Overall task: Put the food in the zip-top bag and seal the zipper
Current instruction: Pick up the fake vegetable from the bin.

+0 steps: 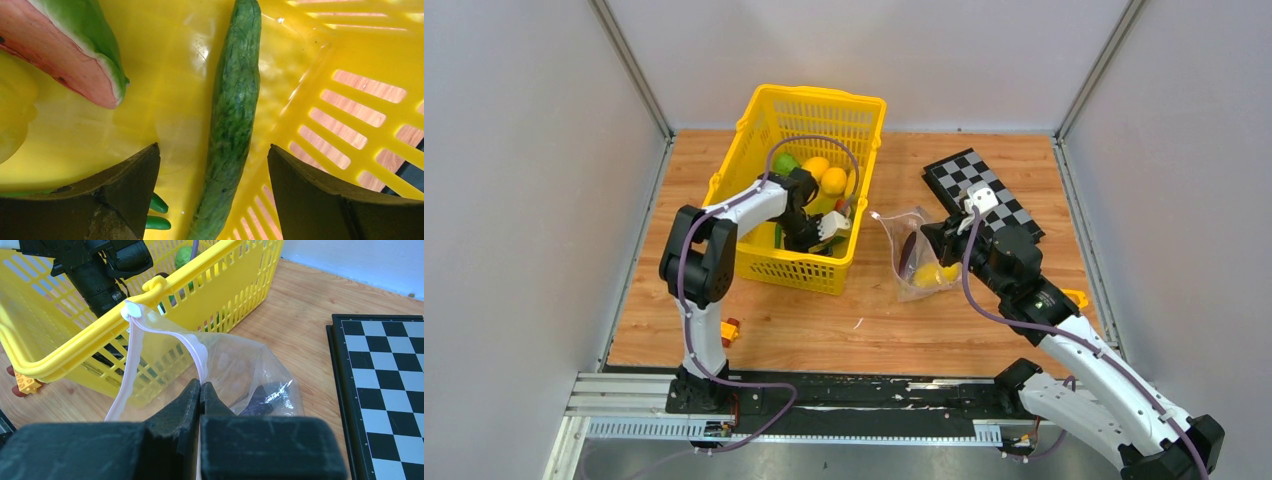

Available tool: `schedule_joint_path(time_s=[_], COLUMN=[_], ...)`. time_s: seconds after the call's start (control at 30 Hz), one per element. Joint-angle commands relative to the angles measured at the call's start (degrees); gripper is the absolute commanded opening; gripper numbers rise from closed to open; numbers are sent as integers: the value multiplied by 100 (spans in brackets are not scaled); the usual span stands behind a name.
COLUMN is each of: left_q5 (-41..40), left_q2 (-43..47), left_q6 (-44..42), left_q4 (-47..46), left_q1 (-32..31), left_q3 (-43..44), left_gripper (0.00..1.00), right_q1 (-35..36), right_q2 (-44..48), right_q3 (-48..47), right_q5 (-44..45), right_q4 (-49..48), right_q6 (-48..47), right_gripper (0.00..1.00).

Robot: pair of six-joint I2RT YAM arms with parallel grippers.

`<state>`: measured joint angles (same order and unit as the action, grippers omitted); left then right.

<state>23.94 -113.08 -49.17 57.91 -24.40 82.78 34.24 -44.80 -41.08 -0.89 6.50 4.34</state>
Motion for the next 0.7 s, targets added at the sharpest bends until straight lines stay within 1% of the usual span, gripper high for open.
schedule_joint_path(time_s=[0.0,0.13,0.2,0.3,0.33,0.4,0.43,0.47,0.5,0.57,0.63,0.67], left_q5=[-281,-617,-660,-709,-676,-658,-672,-725,-746,-683,-689,-757], left_q2=[14,118,104,61,58,94,138,213,334,647,851,935], left_q6=[163,334,364,463,442,413,410,473,507,452,458,475], left_q4=[-372,-795,-846,-913,-875,-856,-864,-917,-1022,-1100,-1061,-1044], left_q1=[-120,-135,-134,-135,-135,-135,-135,-135,-135,-135,-135,-135], left_q3=[-208,-419,-433,-426,-420,-431,-442,-459,-519,-627,-631,-613], left_gripper=[87,87,83,77,74,65,57,47,40,36,28,26], right_q1=[-20,-22,-19,-22,-18,-17,-21,-17,-20,-21,-17,-15], right_q2=[43,65,88,125,129,144,154,163,164,173,177,173], right_q3=[26,22,28,43,39,26,29,30,17,5,-4,-1], right_q5=[82,84,82,313,342,384,394,408,413,422,416,410], right_q4=[-300,-280,-268,-259,-252,-208,-204,-203,-205,-202,-198,-198], right_q6=[-65,-53,-56,-29,-15,-8,-11,-8,-7,-3,8,17], right_gripper=[0,0,0,0,0,0,0,0,0,0,0,0])
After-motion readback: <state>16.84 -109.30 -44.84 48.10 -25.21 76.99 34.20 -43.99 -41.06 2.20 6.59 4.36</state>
